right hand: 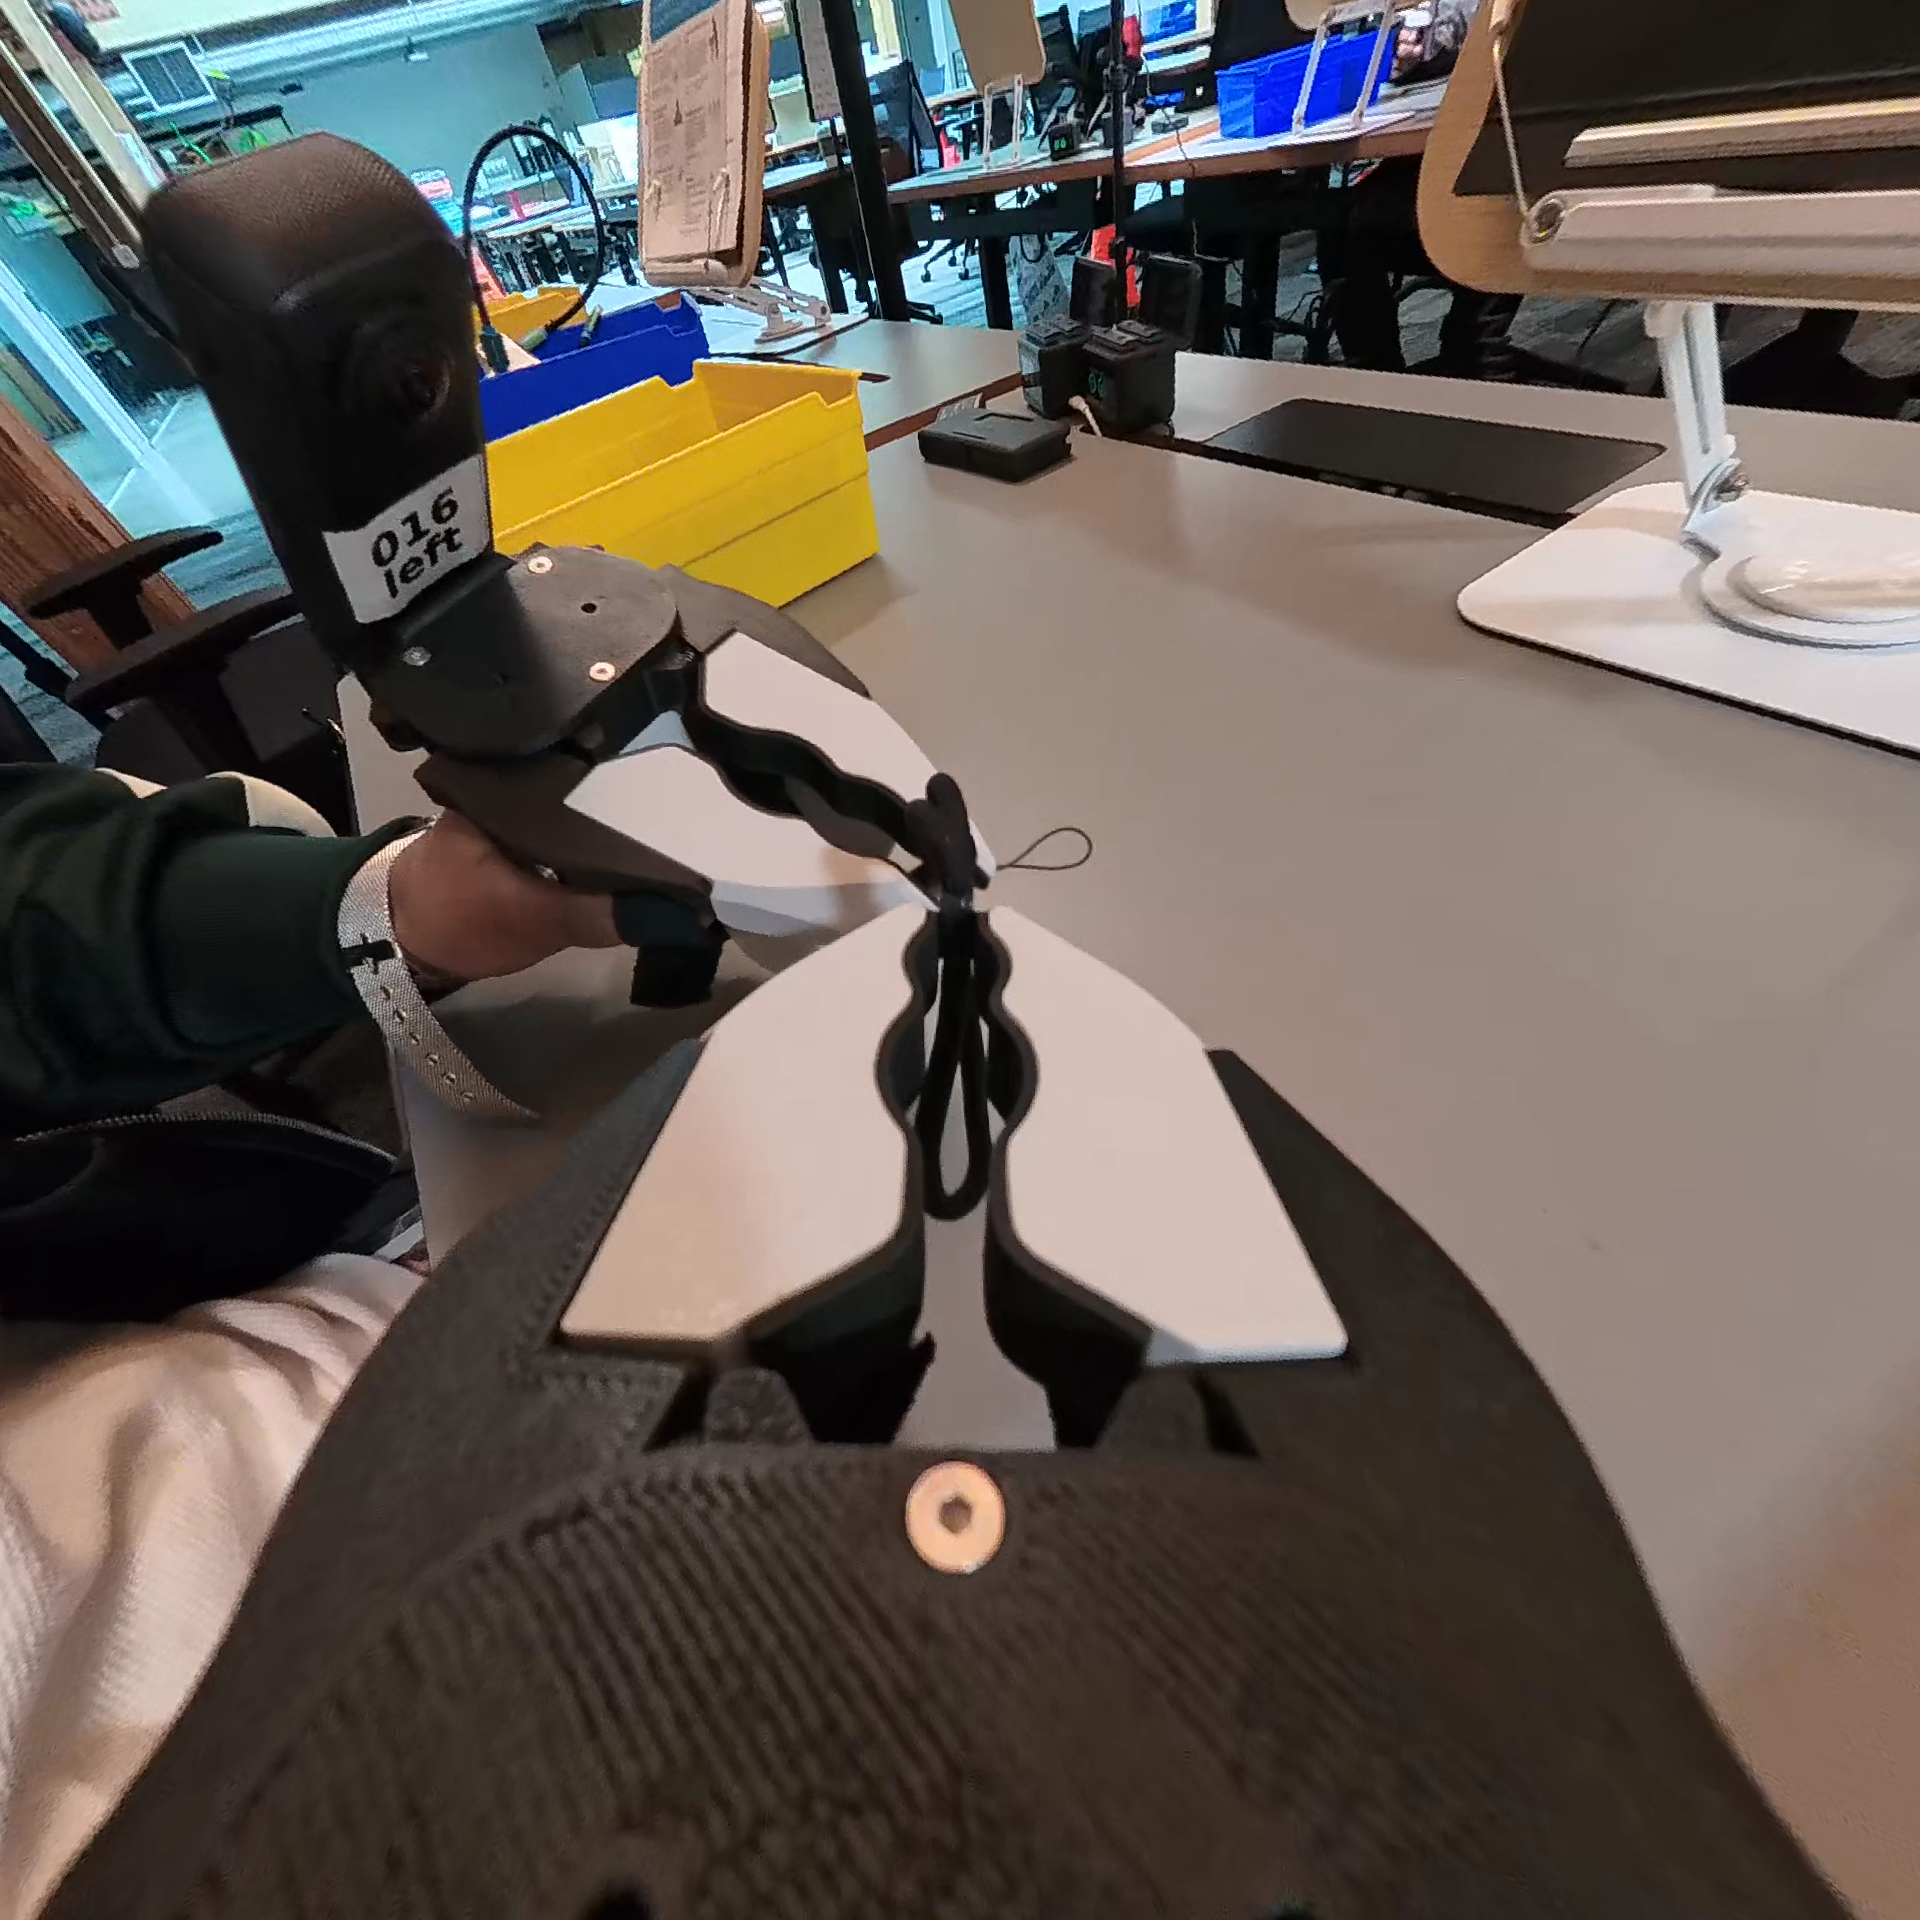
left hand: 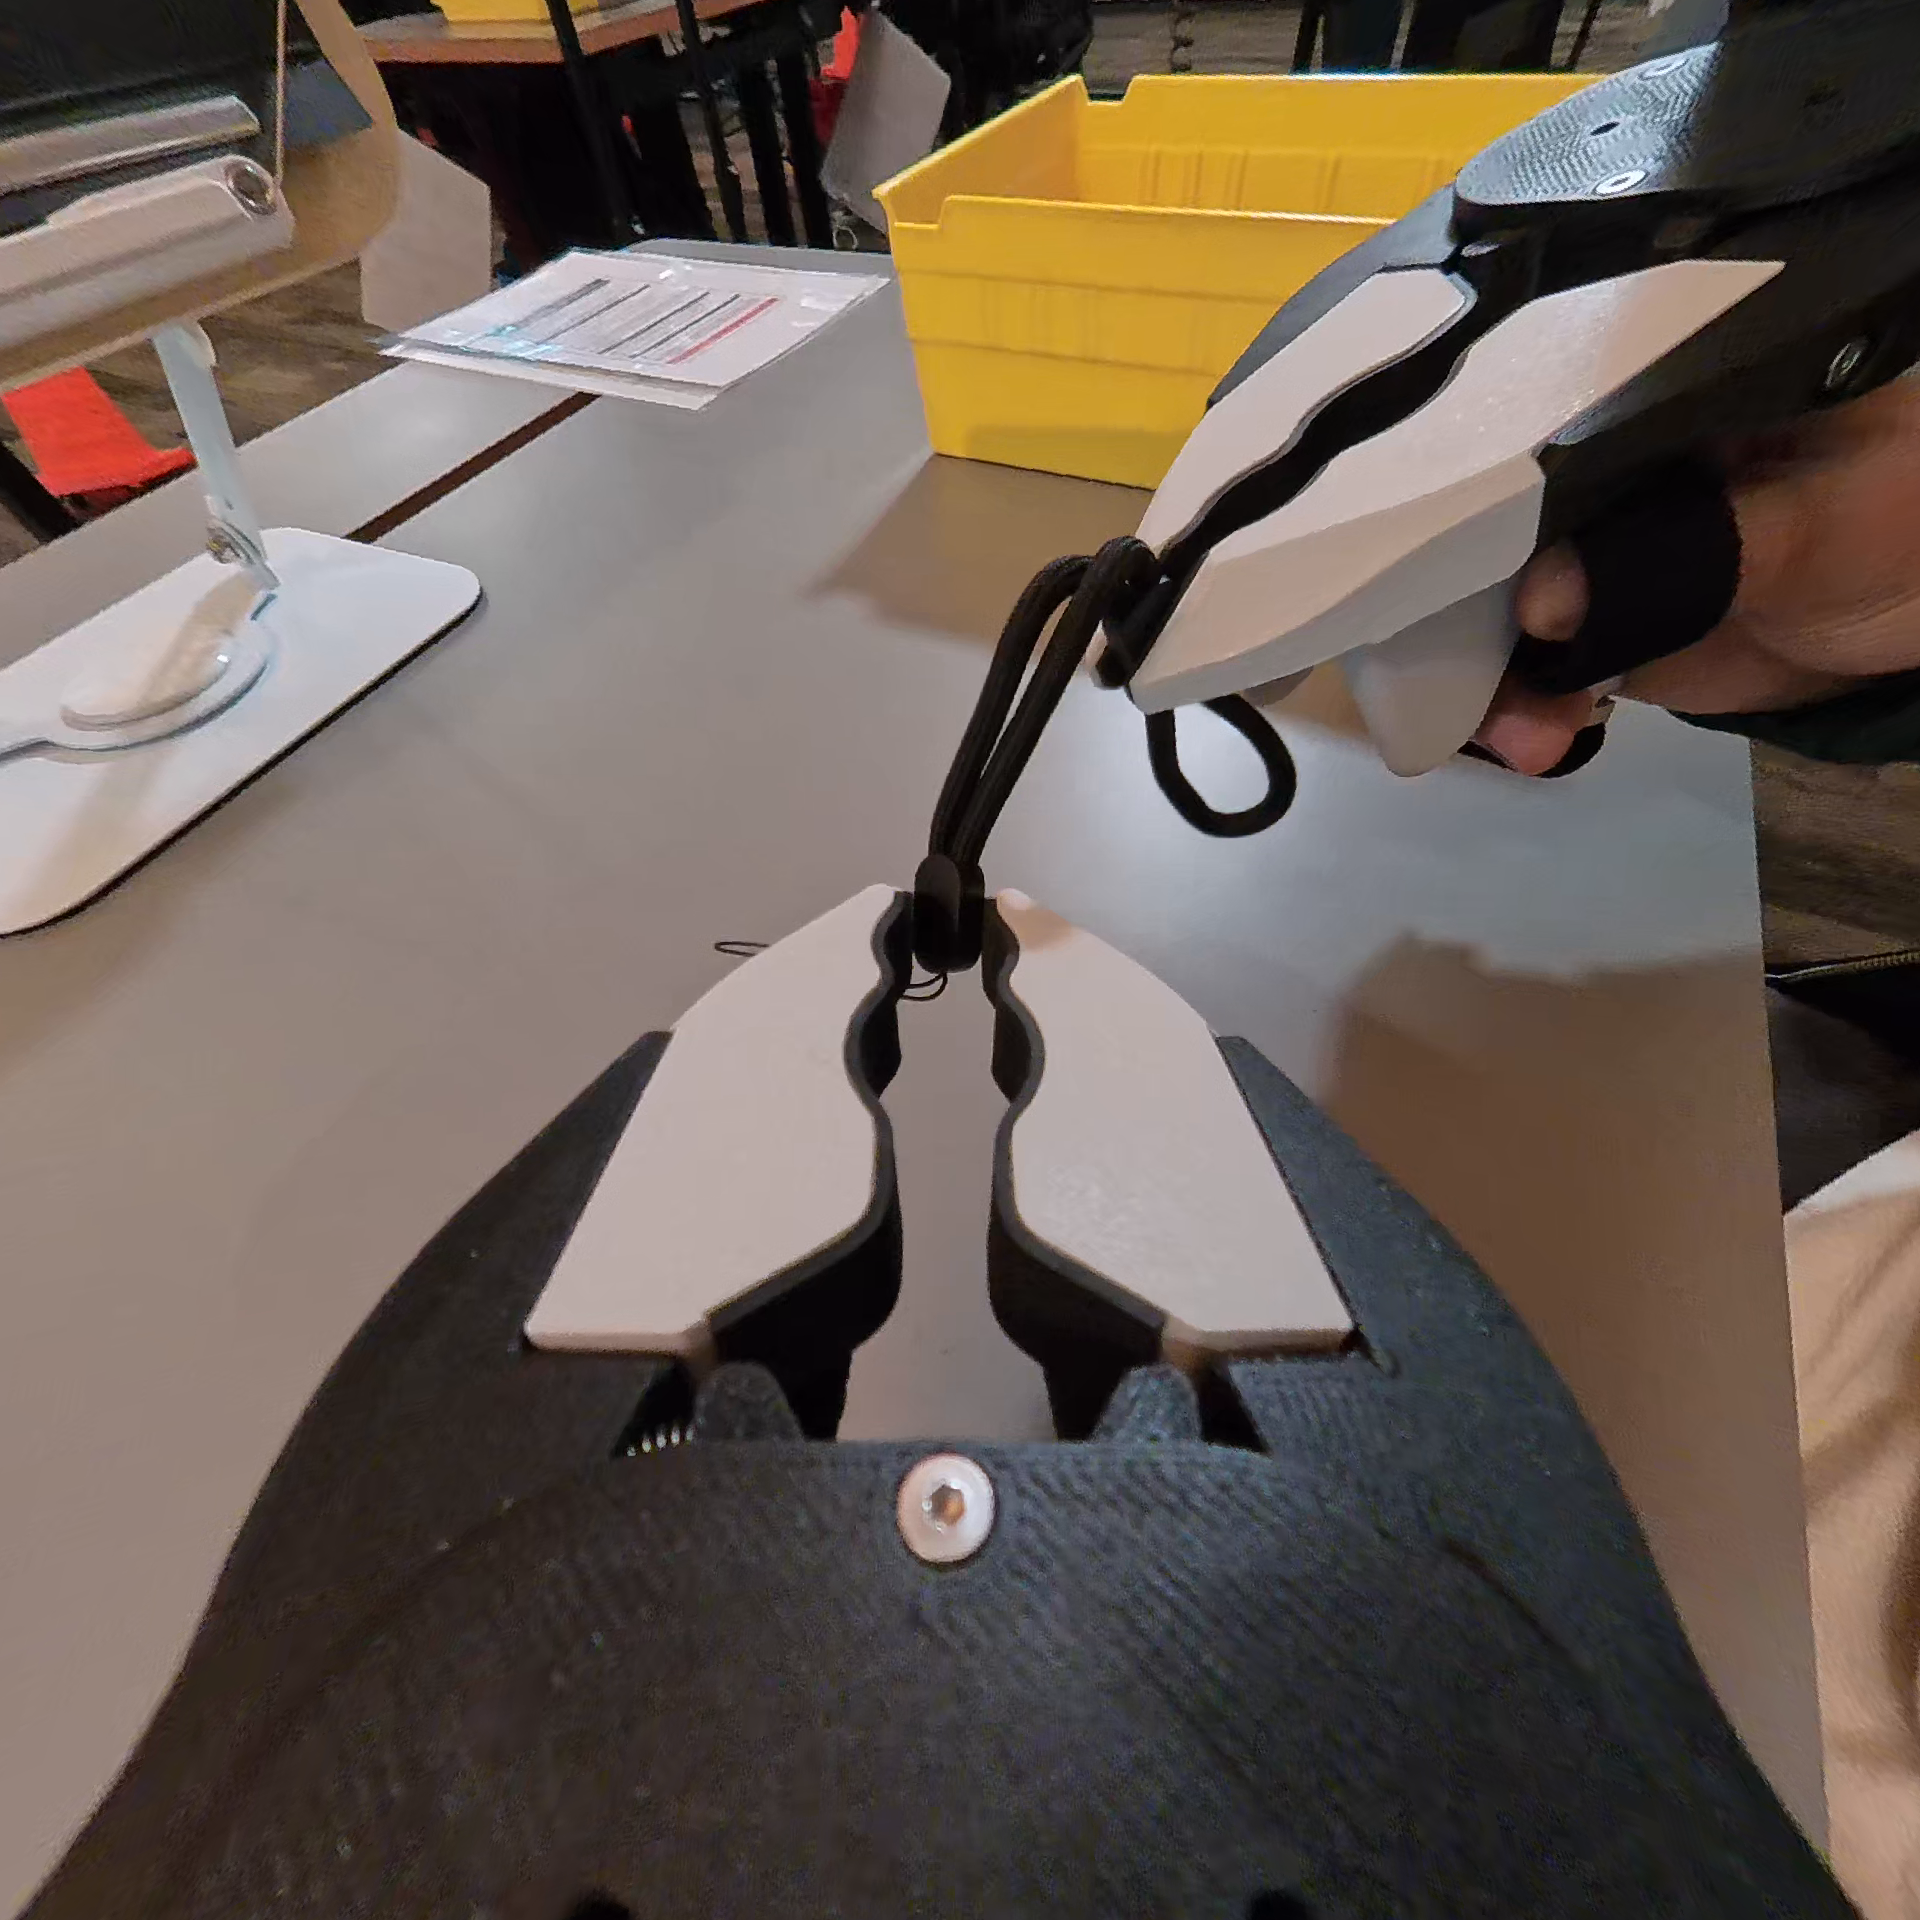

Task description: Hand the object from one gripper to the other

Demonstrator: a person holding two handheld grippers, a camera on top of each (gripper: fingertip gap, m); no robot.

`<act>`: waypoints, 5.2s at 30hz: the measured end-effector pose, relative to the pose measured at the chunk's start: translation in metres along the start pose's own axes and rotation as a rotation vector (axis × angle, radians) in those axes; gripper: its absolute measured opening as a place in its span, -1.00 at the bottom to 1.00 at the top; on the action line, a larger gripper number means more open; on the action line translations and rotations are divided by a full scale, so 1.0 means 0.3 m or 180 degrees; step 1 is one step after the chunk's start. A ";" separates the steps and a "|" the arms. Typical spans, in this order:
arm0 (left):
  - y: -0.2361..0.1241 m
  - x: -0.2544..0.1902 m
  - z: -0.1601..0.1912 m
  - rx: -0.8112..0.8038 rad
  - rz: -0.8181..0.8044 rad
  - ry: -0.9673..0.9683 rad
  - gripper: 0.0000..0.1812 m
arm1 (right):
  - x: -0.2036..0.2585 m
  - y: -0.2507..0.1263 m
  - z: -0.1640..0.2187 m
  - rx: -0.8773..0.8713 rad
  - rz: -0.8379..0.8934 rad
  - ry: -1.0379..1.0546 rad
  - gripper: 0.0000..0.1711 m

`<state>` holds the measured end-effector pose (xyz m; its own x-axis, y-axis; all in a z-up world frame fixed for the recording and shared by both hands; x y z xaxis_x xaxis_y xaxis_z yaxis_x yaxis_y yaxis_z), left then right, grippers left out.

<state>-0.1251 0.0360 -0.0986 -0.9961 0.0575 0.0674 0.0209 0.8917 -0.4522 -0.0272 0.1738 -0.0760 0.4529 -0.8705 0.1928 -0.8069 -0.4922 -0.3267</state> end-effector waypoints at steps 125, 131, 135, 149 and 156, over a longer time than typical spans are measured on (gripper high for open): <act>0.026 -0.052 -0.003 -0.1102 0.2860 -0.1535 -0.93 | 0.066 -0.127 -0.097 -0.1347 0.0026 -0.0746 -0.86; 0.020 -0.046 -0.006 -0.1181 0.2848 -0.1536 -0.93 | 0.051 -0.134 -0.094 -0.1307 0.0122 -0.0653 -0.87; 0.017 -0.051 -0.009 -0.1204 0.2868 -0.1491 -0.93 | 0.045 -0.135 -0.095 -0.1284 0.0079 -0.0526 -0.87; 0.015 -0.052 -0.010 -0.1222 0.2873 -0.1467 -0.93 | 0.025 -0.142 -0.095 -0.1409 0.0080 -0.0232 -0.84; 0.013 -0.051 -0.010 -0.1232 0.2866 -0.1457 -0.93 | 0.005 -0.136 -0.086 -0.1277 0.0076 -0.0084 -0.89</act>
<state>-0.1094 0.0399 -0.0988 -0.5373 0.6609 -0.5240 0.7069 0.6917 0.1475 -0.0033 0.1929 -0.0386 0.4378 -0.8840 0.1638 -0.8989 -0.4344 0.0575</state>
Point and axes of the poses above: each gripper's, where its closed fingertips meet, y out along the fingers, z out of its underside, x = y × z across the jaws, the point moved 9 cm from there along -y, back along the fingers, and after that the axes turned 5 degrees about x, right-handed, at the moved point
